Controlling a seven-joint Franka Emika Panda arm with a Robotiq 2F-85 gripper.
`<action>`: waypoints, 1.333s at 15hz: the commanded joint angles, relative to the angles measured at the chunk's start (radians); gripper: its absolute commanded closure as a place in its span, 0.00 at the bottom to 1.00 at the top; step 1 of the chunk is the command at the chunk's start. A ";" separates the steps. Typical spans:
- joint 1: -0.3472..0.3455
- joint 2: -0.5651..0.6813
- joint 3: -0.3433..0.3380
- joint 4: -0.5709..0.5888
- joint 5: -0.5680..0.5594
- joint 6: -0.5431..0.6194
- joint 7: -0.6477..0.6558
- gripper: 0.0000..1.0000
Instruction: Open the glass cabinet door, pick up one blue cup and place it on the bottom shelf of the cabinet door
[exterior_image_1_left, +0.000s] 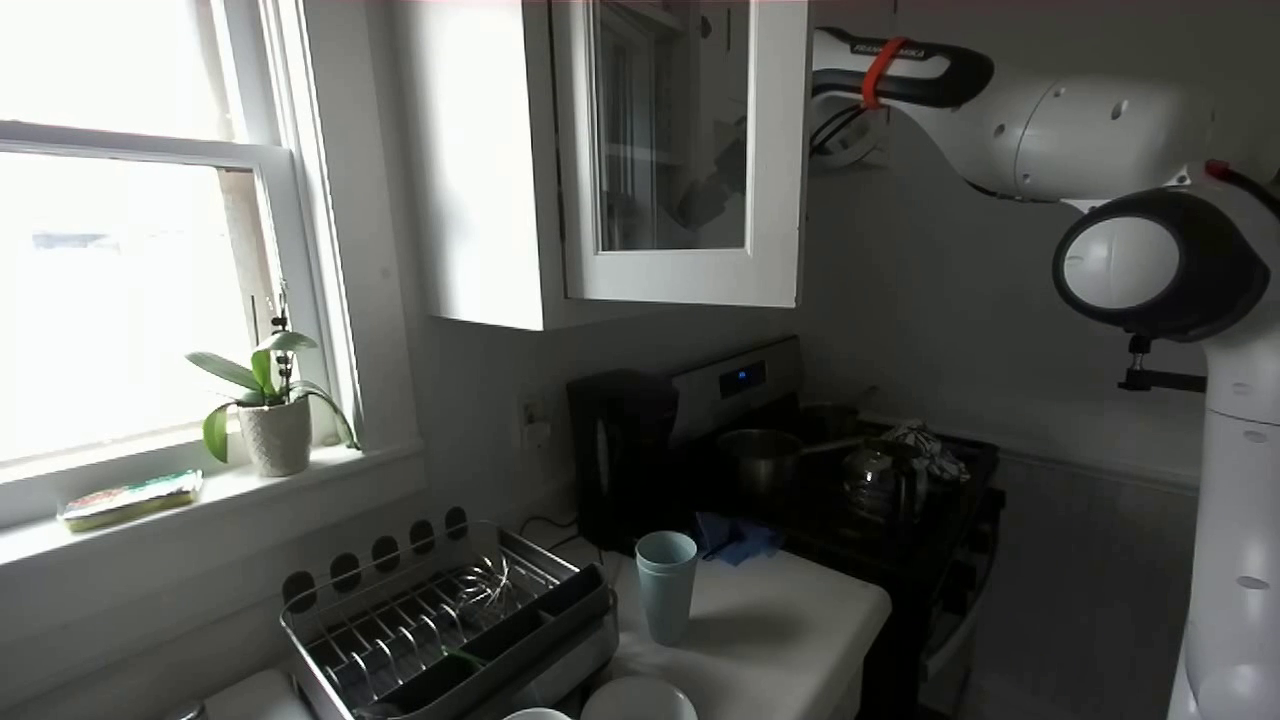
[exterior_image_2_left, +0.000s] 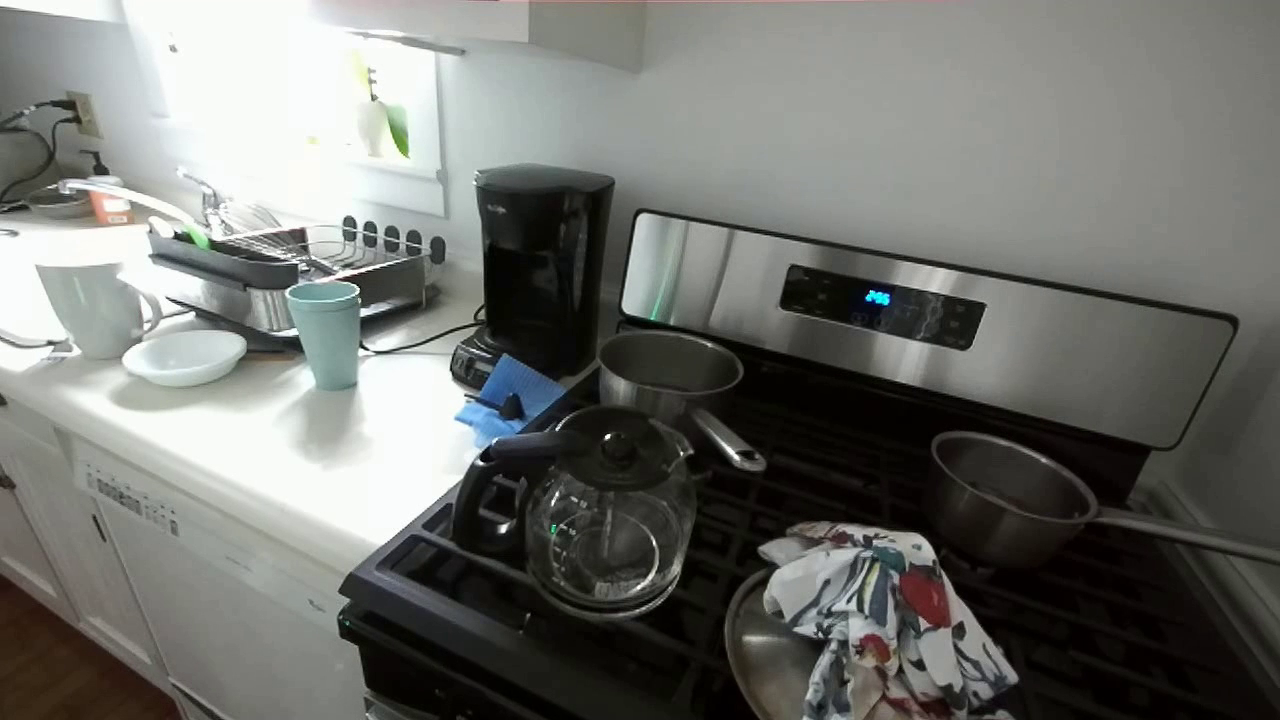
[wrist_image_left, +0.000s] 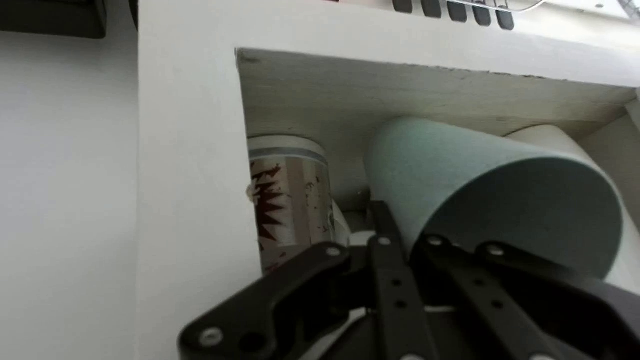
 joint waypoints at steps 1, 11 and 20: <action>-0.009 0.031 -0.004 0.074 0.002 -0.099 0.033 0.99; -0.082 0.121 0.050 0.326 -0.092 -0.403 0.112 0.99; -0.057 0.180 0.048 0.432 -0.195 -0.297 0.065 0.99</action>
